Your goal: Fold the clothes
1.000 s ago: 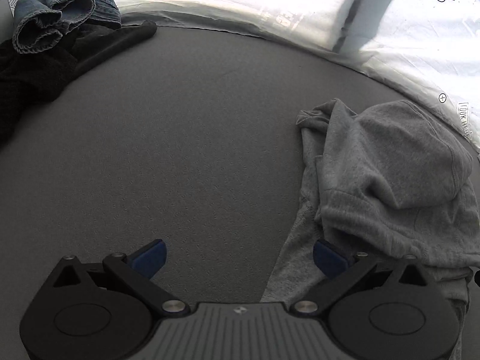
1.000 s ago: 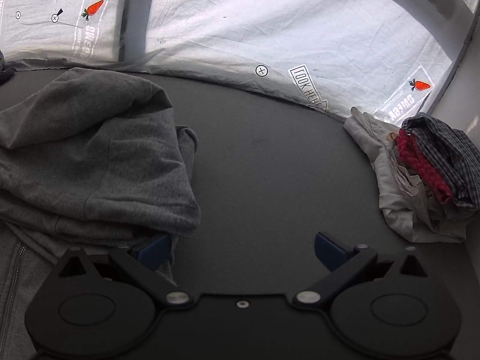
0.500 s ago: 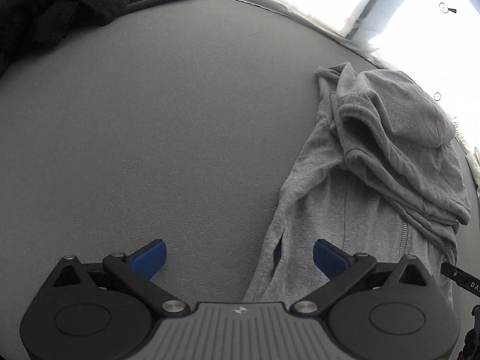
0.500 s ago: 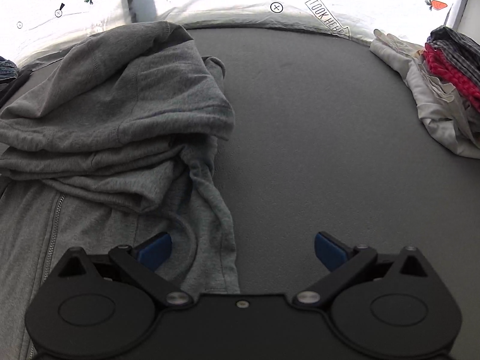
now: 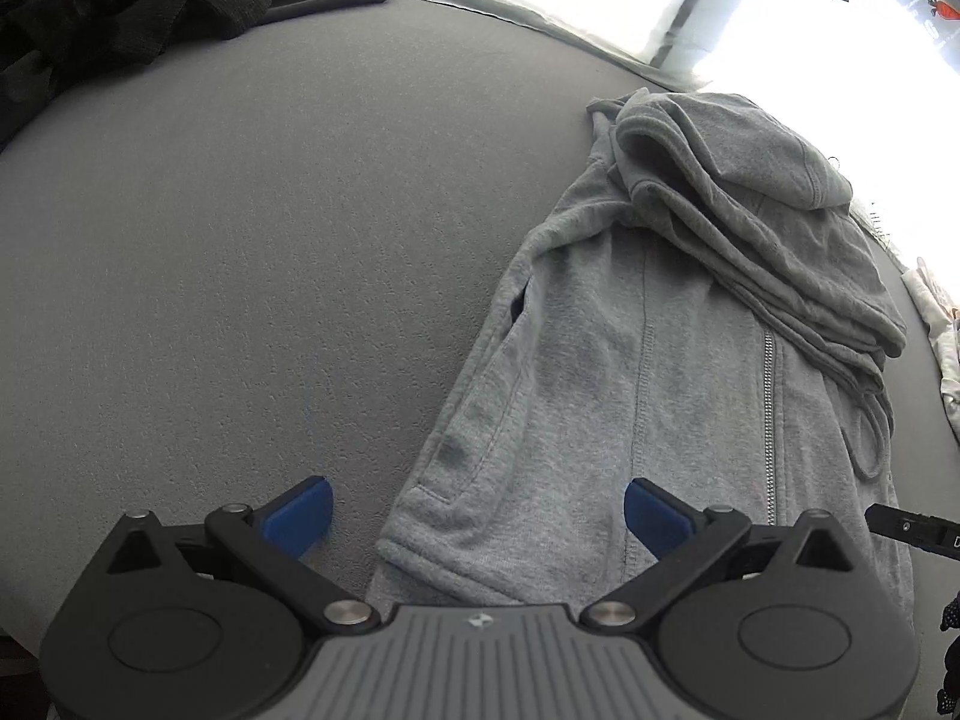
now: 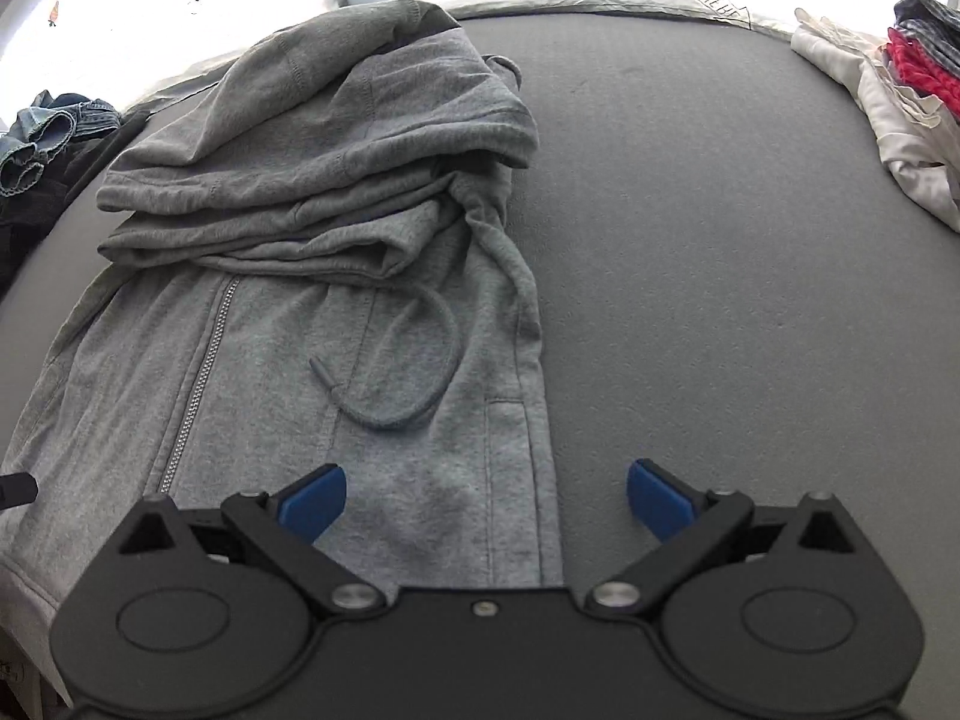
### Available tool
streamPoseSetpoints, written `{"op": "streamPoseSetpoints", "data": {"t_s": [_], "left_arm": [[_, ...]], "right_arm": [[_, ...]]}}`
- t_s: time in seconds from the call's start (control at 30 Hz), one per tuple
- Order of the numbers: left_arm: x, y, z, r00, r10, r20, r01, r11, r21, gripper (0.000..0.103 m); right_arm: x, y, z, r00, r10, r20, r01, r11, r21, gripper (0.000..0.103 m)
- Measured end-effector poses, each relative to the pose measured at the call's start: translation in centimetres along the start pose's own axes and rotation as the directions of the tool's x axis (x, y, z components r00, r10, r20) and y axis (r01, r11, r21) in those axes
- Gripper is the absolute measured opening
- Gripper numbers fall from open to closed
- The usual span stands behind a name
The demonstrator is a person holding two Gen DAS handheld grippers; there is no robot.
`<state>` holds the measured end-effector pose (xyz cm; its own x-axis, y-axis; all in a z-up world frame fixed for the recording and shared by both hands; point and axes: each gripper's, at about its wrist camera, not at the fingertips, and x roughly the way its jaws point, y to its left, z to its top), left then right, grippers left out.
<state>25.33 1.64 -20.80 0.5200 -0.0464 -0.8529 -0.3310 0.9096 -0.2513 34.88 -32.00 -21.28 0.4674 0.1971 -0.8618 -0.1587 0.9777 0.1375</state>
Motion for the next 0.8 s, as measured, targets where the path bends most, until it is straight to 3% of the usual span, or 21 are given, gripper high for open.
{"op": "streamPoseSetpoints", "data": {"t_s": [0.1,0.3,0.47,0.6,0.8], "left_arm": [[-0.5,-0.5,-1.4,1.0,-0.01,0.025,0.01,1.0,-0.016,0.101],[-1.5,-1.5,-4.1,0.997,-0.029,0.077,0.032,0.998,-0.047,0.101],[-2.3,-0.6,-5.4,0.988,-0.061,0.14,0.089,0.976,-0.2,0.091],[-2.8,0.1,-6.4,0.978,-0.075,0.194,0.135,0.94,-0.314,0.075],[-3.1,0.0,-7.7,0.973,-0.082,0.218,0.163,0.909,-0.384,0.054]], "right_arm": [[-0.7,0.2,-0.8,0.999,0.04,-0.028,-0.041,0.998,-0.038,0.102],[-1.9,-1.0,-1.9,0.987,0.146,-0.062,-0.146,0.989,0.002,0.102],[-2.4,-2.4,-1.9,0.962,0.259,-0.091,-0.253,0.965,0.07,0.101],[-2.5,-4.6,-1.9,0.933,0.349,-0.085,-0.328,0.925,0.192,0.087],[-2.3,-8.0,-2.4,0.901,0.431,-0.049,-0.389,0.854,0.345,0.061]]}}
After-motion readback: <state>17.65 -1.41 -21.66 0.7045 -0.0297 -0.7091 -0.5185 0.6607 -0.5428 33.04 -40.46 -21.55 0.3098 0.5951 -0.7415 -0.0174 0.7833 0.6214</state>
